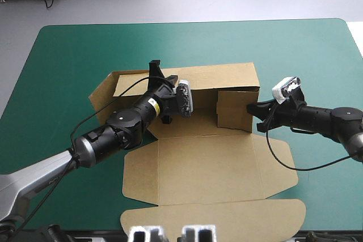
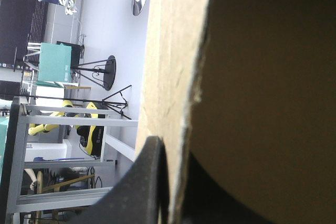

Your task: Fold the box

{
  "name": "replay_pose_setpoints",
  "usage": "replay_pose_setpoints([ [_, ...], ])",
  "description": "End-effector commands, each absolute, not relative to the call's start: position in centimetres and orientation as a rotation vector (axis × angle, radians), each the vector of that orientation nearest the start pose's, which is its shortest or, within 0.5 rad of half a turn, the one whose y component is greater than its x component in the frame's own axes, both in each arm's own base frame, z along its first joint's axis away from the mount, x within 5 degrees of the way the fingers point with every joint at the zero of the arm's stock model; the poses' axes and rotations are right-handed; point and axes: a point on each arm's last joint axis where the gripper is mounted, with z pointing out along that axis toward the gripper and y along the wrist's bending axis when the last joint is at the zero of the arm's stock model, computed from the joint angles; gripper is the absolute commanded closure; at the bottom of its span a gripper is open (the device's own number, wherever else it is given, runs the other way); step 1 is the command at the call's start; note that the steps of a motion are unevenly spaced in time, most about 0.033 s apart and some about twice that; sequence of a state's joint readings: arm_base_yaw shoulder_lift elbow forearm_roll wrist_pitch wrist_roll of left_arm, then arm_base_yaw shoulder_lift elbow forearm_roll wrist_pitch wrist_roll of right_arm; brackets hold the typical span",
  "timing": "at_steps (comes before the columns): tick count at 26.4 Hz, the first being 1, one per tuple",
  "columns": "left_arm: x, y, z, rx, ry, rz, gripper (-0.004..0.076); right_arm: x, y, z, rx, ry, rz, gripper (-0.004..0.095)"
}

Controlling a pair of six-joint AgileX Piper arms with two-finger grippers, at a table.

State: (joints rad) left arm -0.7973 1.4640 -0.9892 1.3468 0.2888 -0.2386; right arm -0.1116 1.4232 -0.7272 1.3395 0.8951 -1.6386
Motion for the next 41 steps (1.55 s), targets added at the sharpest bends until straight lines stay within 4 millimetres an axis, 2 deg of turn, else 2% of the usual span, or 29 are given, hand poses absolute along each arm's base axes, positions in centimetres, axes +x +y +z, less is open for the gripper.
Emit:
replay_pose_setpoints([
  [1, 23.5, -22.9, 29.5, 1.520, 1.321, 0.270, 0.0733, 27.2, 4.7, 24.5, -0.579, 2.048, 0.674, 0.0919],
  [8, 23.5, -22.9, 29.5, 1.520, 1.322, 0.271, 0.0733, 27.2, 5.9, 24.3, -0.622, 2.044, 0.621, 0.0919],
  [13, 23.5, -22.9, 29.5, 1.520, 1.322, 0.271, 0.0733, 26.9, 6.4, 24.5, -0.651, 2.028, 0.674, 0.0920],
  [21, 23.5, -22.9, 29.5, 1.520, 1.321, 0.272, 0.0733, 27.2, 6.7, 25.3, -0.485, 1.991, 0.809, 0.0915],
  [25, 23.5, -22.9, 29.5, 1.520, 1.321, 0.272, 0.0733, 27.2, 6.7, 25.3, -0.477, 1.995, 0.814, 0.0797],
  [32, 23.7, -22.7, 29.4, 1.514, 1.345, 0.305, 0.0733, 27.2, 6.7, 25.3, -0.468, 1.997, 0.823, 0.0374],
  [41, 23.8, -22.5, 29.4, 1.510, 1.355, 0.318, 0.0733, 27.1, 6.8, 25.5, -0.420, 2.003, 0.878, 0.0354],
])
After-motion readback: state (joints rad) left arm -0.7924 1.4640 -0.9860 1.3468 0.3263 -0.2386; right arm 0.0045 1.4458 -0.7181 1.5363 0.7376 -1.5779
